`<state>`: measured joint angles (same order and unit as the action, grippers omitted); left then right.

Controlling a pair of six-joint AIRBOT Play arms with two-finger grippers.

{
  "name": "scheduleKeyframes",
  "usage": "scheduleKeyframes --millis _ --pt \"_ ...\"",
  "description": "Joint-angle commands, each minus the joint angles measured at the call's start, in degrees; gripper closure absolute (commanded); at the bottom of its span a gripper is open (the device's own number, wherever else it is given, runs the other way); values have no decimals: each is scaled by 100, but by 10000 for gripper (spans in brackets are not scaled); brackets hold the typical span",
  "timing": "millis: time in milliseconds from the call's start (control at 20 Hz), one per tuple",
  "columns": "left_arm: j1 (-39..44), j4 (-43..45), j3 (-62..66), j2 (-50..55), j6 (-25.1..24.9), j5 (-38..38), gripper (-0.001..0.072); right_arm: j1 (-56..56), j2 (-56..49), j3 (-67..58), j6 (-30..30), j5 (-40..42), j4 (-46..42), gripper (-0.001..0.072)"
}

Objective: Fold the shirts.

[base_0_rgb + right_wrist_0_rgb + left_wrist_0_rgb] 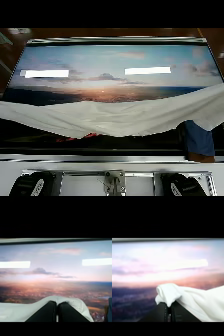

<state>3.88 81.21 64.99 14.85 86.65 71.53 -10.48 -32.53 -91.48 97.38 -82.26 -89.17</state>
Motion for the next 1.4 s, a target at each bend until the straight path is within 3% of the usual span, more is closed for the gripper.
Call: scheduleKeyframes --millis 0,150,300,500,750,800,850,1000,1100,1250,1350 --pt "-4 221 -699 -391 398 579 664 -4 -118 -17 -83 -452 -577 642" --pt "-4 208 -1644 -442 472 455 663 -4 -743 -17 -168 144 -946 642" --pt "-4 -391 -2658 -439 496 -444 663 -4 -1971 -17 -273 1080 -343 642" --pt "-4 -772 -3491 -437 1187 -1672 662 -4 -3963 -17 -271 2085 385 642" --pt "-2 -774 -3781 -382 1222 -1692 662 -4 -5864 -17 -210 2221 1755 614" --pt "-2 -774 -3797 -382 1224 -1692 662 -4 -6035 -17 -210 2177 1989 378" --pt "-2 -774 -3797 -382 1224 -1692 662 0 -6107 -17 -234 2070 2087 84" --pt "-2 -772 -3797 -382 1220 -1692 662 267 -5928 -20 -752 1185 1545 79" --pt "-2 -772 -3797 -382 1220 -1692 662 756 -5845 -9 -769 -66 1189 132" --pt "-2 -752 -3797 -382 1202 -1692 662 1565 -5842 728 -1064 -1069 2262 130" --pt "-4 -750 -3797 -382 1202 -1692 662 1810 -5842 1589 -1062 -732 3152 128"
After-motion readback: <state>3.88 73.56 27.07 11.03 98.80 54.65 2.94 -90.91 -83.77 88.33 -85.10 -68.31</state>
